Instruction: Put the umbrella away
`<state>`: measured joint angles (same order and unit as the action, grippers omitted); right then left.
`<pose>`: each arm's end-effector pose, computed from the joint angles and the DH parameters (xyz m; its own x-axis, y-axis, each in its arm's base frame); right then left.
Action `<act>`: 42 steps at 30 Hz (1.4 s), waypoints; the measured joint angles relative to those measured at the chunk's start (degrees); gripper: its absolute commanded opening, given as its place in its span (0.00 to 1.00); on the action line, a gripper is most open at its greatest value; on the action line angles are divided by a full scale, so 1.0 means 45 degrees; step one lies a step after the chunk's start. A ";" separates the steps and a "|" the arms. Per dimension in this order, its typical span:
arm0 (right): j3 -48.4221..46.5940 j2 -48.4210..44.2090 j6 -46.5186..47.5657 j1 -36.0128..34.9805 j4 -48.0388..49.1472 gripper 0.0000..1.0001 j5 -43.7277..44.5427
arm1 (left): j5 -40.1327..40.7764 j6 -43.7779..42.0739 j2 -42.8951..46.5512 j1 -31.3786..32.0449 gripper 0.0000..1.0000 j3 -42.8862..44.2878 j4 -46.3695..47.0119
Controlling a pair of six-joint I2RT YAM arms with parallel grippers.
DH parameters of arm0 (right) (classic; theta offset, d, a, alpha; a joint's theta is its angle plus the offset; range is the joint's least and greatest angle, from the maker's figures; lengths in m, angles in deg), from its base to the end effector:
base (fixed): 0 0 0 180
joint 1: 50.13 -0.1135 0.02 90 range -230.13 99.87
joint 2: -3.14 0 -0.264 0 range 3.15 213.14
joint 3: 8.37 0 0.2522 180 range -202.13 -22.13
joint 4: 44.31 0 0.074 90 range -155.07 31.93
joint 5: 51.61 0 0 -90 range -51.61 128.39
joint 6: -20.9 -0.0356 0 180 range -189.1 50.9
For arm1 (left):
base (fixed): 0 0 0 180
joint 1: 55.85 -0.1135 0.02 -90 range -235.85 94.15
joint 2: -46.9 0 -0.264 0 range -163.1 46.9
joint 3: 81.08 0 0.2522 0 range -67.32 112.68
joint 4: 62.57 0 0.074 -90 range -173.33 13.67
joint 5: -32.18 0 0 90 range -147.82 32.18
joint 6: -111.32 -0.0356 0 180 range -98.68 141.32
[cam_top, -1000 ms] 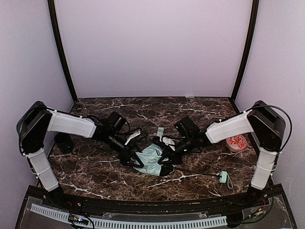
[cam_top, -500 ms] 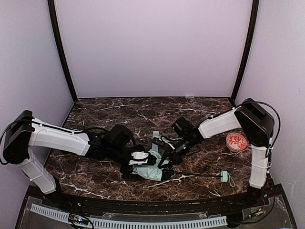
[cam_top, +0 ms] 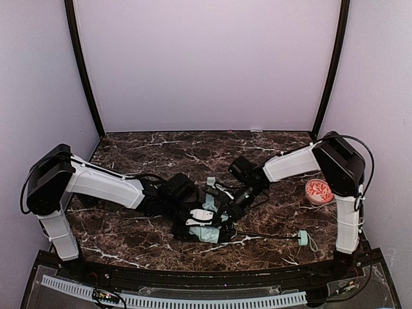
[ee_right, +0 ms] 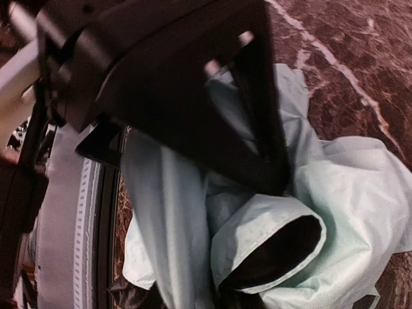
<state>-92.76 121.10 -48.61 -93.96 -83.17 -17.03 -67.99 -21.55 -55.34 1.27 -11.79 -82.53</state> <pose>0.2555 0.2859 0.1174 -0.4439 -0.7015 -0.5575 -0.7769 -0.0088 0.6296 0.1866 -0.3002 0.1473 0.2843 0.7937 -0.5378 0.9428 -0.1297 0.3071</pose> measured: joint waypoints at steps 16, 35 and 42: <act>-0.1452 -0.3551 -0.5178 0.2424 0.1559 0.59 0.6926 | -0.0199 0.0141 -0.0408 0.0019 0.00 0.0481 -0.0631; -0.4799 0.1302 -0.9374 -0.0821 -0.0510 0.59 1.6237 | 0.1049 0.0894 -0.1277 0.1297 0.02 0.1666 -0.0884; -0.4804 0.1787 -1.0287 -0.0874 -0.0845 0.58 1.5174 | 0.1049 0.0967 -0.1326 0.1302 0.03 0.1744 -0.0976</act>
<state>-114.38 129.14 -94.91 -97.89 -86.98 51.26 -63.27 -17.20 -61.31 7.13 -3.94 -86.92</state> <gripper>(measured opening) 0.582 0.485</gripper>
